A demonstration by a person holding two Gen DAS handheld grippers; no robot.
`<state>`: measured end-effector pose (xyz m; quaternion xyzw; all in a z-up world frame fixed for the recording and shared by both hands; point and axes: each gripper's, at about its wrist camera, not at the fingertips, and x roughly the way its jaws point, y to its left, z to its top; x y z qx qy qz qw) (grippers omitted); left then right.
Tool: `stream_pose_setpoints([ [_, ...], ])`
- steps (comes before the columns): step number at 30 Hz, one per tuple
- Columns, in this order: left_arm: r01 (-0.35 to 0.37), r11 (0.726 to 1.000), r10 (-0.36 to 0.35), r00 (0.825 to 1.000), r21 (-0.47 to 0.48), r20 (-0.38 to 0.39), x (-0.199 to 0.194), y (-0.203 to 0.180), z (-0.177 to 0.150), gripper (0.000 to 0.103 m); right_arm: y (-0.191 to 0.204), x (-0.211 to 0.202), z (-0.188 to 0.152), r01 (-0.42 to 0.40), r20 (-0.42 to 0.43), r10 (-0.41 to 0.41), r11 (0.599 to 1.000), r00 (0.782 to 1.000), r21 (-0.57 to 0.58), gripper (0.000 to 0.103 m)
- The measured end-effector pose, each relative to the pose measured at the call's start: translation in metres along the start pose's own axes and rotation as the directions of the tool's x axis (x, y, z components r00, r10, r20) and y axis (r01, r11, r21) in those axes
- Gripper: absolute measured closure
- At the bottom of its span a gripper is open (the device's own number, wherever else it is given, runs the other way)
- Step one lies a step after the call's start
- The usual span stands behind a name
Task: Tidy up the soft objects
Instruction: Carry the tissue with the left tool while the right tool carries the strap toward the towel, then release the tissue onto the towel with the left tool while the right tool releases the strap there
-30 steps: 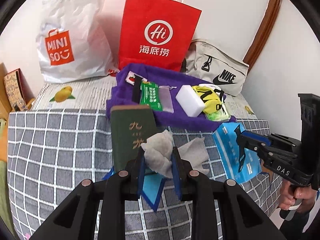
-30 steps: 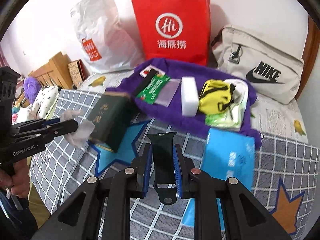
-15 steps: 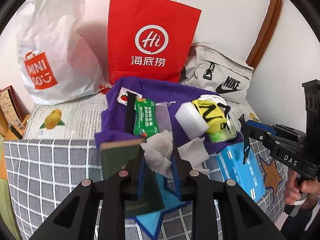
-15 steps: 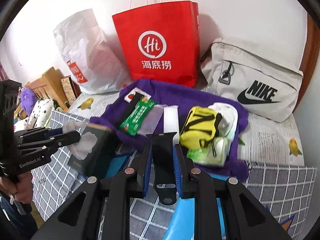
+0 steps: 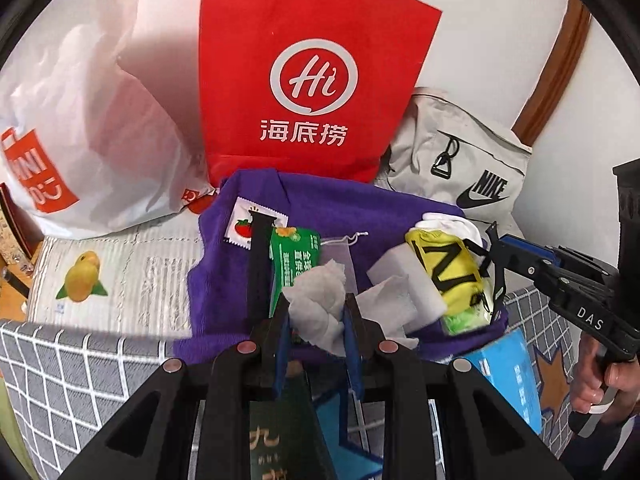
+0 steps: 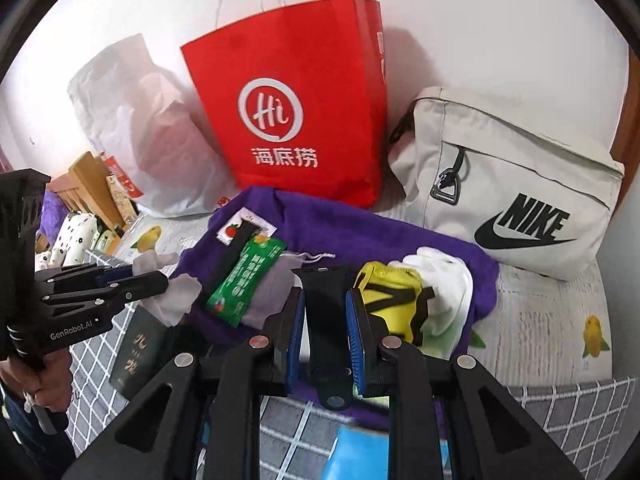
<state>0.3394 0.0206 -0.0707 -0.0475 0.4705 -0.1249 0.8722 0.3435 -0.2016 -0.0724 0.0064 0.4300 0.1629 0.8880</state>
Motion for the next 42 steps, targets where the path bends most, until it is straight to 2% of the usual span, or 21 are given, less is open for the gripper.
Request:
stream_pose_setpoints([
  [8, -0.007, 1.0, 0.008, 0.999, 0.01, -0.046, 0.038, 0.001, 0.019, 0.08, -0.014, 0.037, 0.012, 0.016, -0.044, -0.015, 1.0, 0.999, 0.021, 0.082],
  [16, -0.025, 1.0, 0.026, 0.995, 0.01, -0.096, 0.07, 0.006, 0.024, 0.08, -0.023, 0.071, 0.013, 0.041, -0.114, -0.04, 0.999, 0.993, 0.014, 0.082],
  [22, -0.027, 1.0, 0.027, 0.991, 0.003, -0.128, 0.087, 0.008, 0.022, 0.08, -0.035, 0.086, 0.005, 0.067, -0.161, -0.063, 0.997, 0.985, 0.022, 0.082],
  [28, -0.029, 1.0, 0.03, 0.991, 0.012, -0.129, 0.091, 0.004, 0.023, 0.079, -0.038, 0.087, 0.0, 0.059, -0.18, -0.053, 0.998, 0.982, 0.031, 0.081],
  [31, -0.036, 0.999, 0.037, 0.991, 0.009, -0.128, 0.091, 0.002, 0.025, 0.066, -0.04, 0.084, 0.0, 0.063, -0.185, -0.056, 0.997, 0.981, 0.035, 0.076],
  [32, -0.045, 0.999, 0.045, 0.991, 0.009, -0.127, 0.091, 0.002, 0.025, 0.053, -0.04, 0.081, -0.001, 0.065, -0.18, -0.058, 0.997, 0.982, 0.037, 0.069],
  [33, -0.056, 0.998, 0.057, 0.99, 0.008, -0.126, 0.091, 0.001, 0.026, 0.047, -0.04, 0.079, -0.001, 0.066, -0.176, -0.058, 0.997, 0.983, 0.038, 0.066],
  [34, -0.065, 0.998, 0.066, 0.991, 0.01, -0.121, 0.089, 0.0, 0.026, 0.047, -0.04, 0.075, -0.002, 0.069, -0.17, -0.061, 0.997, 0.984, 0.039, 0.061],
  [42, -0.104, 0.994, 0.105, 0.99, 0.016, -0.093, 0.063, -0.004, 0.022, 0.044, -0.035, 0.039, -0.008, 0.078, -0.126, -0.072, 0.996, 0.989, 0.049, 0.06],
])
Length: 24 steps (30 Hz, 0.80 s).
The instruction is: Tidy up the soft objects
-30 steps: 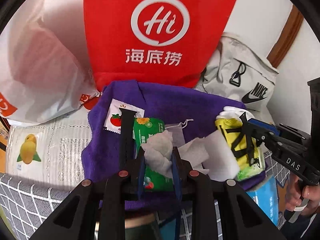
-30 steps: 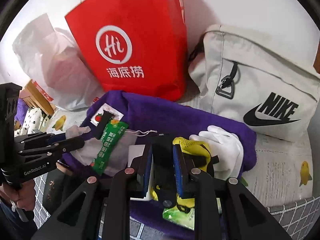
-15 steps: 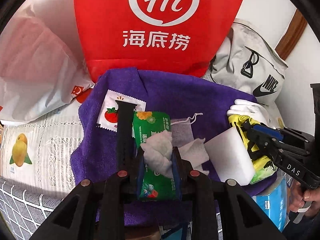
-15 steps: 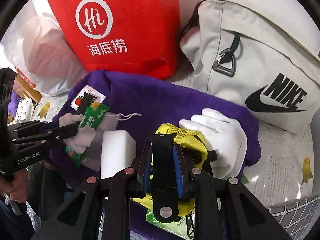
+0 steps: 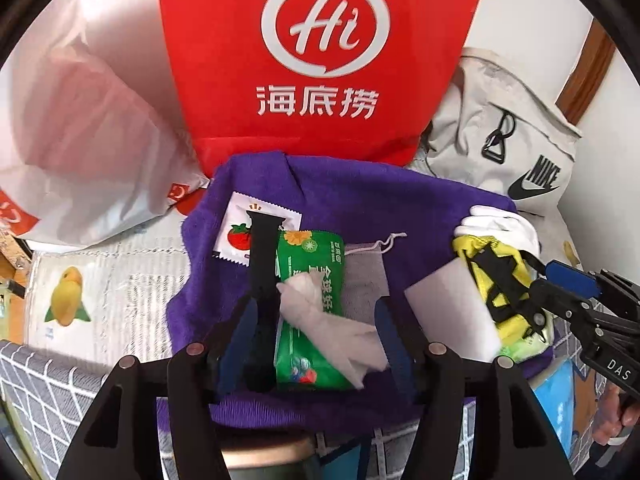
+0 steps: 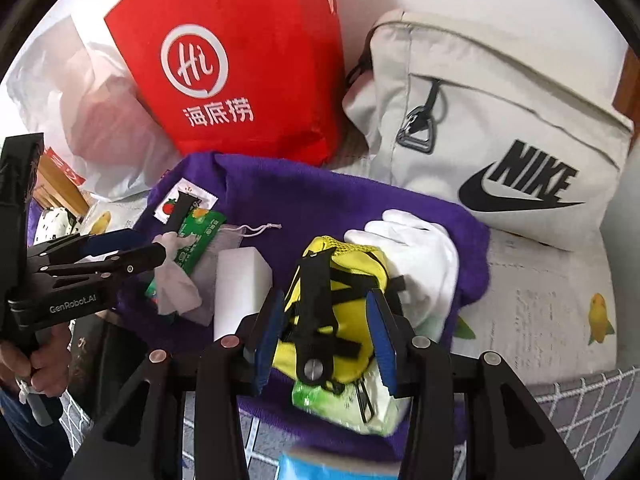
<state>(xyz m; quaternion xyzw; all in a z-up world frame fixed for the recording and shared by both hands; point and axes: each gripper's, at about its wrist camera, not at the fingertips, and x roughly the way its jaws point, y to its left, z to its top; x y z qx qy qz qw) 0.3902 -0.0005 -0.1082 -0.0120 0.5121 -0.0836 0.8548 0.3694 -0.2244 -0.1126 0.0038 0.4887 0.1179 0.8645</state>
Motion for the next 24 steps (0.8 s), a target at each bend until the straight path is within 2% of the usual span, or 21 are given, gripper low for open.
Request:
stream_pose_setpoints([
  [7, -0.031, 0.999, 0.032, 0.999, -0.004, 0.043, -0.043, -0.006, -0.023, 0.038, 0.006, -0.041, -0.02, 0.009, 0.041, -0.01, 1.0, 0.999, 0.02, 0.06],
  [10, -0.061, 0.998, 0.062, 0.995, -0.015, 0.074, -0.066, -0.01, -0.038, 0.031, 0.01, -0.06, -0.033, 0.01, 0.059, -0.012, 0.999, 0.998, 0.032, 0.059],
  [14, -0.1, 0.995, 0.101, 0.99, -0.011, 0.095, -0.095, -0.017, -0.063, 0.03, 0.018, -0.091, -0.056, 0.024, 0.094, -0.027, 0.999, 0.995, 0.032, 0.046],
  [18, -0.11, 0.994, 0.111, 0.989, -0.018, 0.096, -0.12, -0.025, -0.089, 0.026, 0.023, -0.115, -0.08, 0.03, 0.118, -0.034, 0.999, 0.992, 0.038, 0.043],
  [20, -0.116, 0.993, 0.117, 0.989, -0.022, 0.095, -0.134, -0.029, -0.104, 0.025, 0.023, -0.123, -0.091, 0.028, 0.123, -0.034, 0.998, 0.992, 0.05, 0.038],
  [24, -0.136, 0.991, 0.137, 0.983, -0.015, 0.122, -0.161, -0.037, -0.129, 0.024, 0.027, -0.141, -0.117, 0.014, 0.128, -0.021, 0.998, 0.991, 0.057, 0.036],
])
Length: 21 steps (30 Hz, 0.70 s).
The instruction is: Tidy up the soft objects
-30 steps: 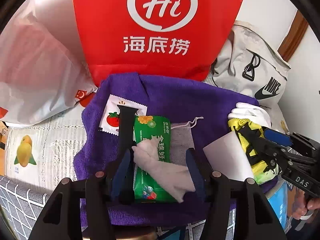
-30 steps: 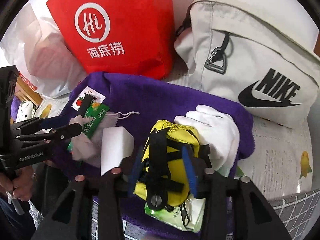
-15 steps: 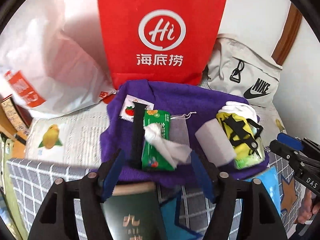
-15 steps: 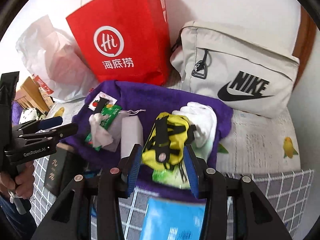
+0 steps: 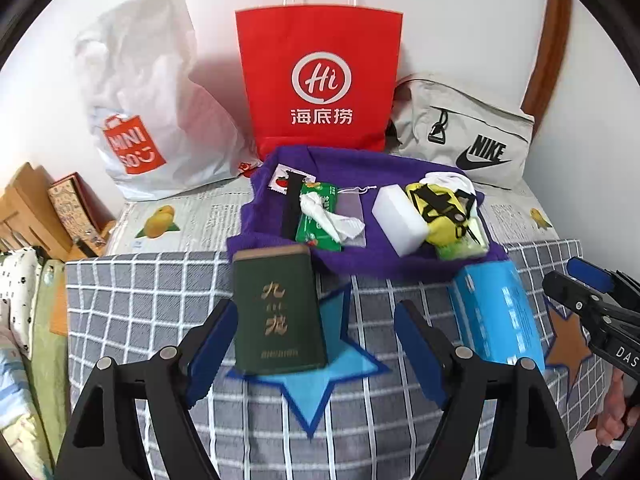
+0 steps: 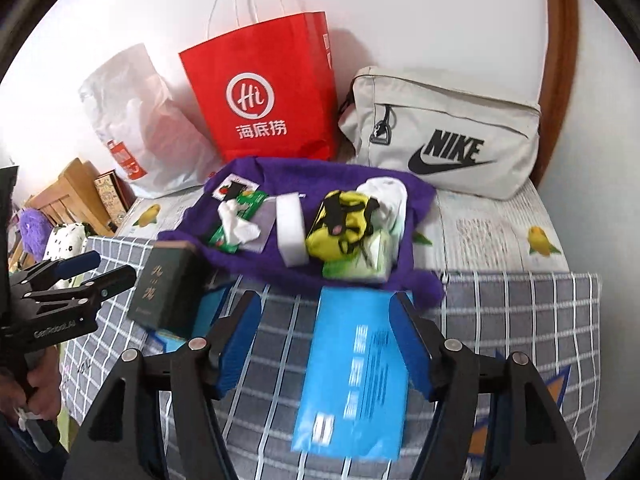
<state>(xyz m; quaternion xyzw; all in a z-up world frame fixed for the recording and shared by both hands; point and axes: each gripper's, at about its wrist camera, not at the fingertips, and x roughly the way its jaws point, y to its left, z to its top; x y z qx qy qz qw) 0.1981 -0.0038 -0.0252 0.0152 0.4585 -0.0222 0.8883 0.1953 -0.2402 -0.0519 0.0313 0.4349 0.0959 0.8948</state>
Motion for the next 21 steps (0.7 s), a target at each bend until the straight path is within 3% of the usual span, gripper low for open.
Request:
stream_pose_setpoints([
  [10, -0.011, 0.999, 0.012, 1.0, -0.034, 0.025, -0.039, -0.003, -0.03, 0.02, 0.009, -0.038, -0.025, -0.003, 0.034, 0.003, 1.0, 0.999, 0.007, 0.023],
  [13, -0.025, 0.998, 0.027, 0.999, -0.051, 0.029, -0.045, -0.004, -0.033, 0.014, 0.012, -0.045, -0.027, 0.001, 0.042, -0.001, 1.0, 0.999, -0.003, 0.018],
  [15, -0.048, 0.997, 0.05, 0.998, -0.053, 0.038, -0.049, -0.004, -0.035, 0.008, 0.012, -0.049, -0.029, 0.0, 0.041, 0.0, 1.0, 0.999, 0.001, 0.016],
  [21, -0.076, 0.996, 0.078, 0.996, -0.045, 0.048, -0.059, -0.007, -0.037, 0.008, 0.014, -0.058, -0.032, 0.003, 0.049, -0.003, 1.0, 0.999, 0.005, 0.015],
])
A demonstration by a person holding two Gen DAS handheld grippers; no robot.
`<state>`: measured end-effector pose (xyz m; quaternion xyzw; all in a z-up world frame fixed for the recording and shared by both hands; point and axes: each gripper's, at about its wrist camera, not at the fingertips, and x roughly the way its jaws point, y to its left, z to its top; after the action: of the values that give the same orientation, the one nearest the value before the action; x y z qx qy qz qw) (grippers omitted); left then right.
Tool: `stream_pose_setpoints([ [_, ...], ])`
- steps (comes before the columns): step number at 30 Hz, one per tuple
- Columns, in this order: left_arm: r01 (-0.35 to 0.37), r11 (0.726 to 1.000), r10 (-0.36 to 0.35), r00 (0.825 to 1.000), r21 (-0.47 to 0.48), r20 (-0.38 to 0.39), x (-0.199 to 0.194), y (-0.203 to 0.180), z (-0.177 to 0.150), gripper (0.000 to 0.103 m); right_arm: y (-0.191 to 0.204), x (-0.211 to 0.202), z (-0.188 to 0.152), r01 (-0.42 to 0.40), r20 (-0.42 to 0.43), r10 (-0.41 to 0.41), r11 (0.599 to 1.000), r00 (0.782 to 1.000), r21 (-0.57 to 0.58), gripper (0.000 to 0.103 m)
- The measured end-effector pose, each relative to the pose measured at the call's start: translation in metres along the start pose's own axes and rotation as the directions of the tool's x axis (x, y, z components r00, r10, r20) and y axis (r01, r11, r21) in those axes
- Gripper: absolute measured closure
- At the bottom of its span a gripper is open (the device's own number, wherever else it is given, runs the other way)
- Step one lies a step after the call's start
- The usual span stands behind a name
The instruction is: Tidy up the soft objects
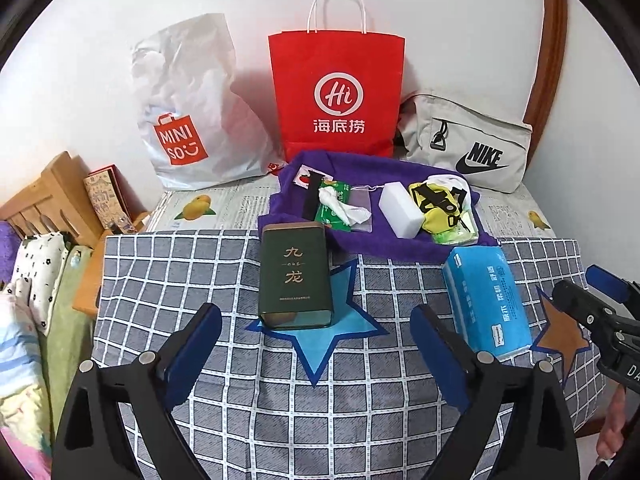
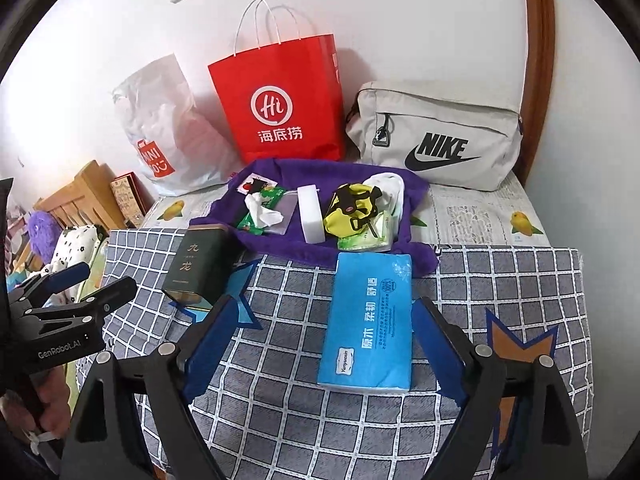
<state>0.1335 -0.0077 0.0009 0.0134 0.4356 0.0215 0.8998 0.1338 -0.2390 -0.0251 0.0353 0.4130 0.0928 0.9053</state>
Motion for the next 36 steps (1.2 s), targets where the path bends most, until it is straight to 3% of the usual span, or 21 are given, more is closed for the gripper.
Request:
stream_pose_setpoints([
  [14, 0.038, 0.999, -0.039, 0.998, 0.012, 0.054, -0.024, -0.008, 0.008, 0.008, 0.0, -0.021, 0.004, 0.012, 0.043, -0.012, 1.0, 0.999, 0.001, 0.015],
  [36, 0.027, 1.0, -0.028, 0.999, 0.014, 0.042, -0.02, -0.009, 0.008, 0.008, -0.004, -0.021, 0.002, 0.021, 0.036, -0.021, 1.0, 0.999, 0.011, 0.015],
])
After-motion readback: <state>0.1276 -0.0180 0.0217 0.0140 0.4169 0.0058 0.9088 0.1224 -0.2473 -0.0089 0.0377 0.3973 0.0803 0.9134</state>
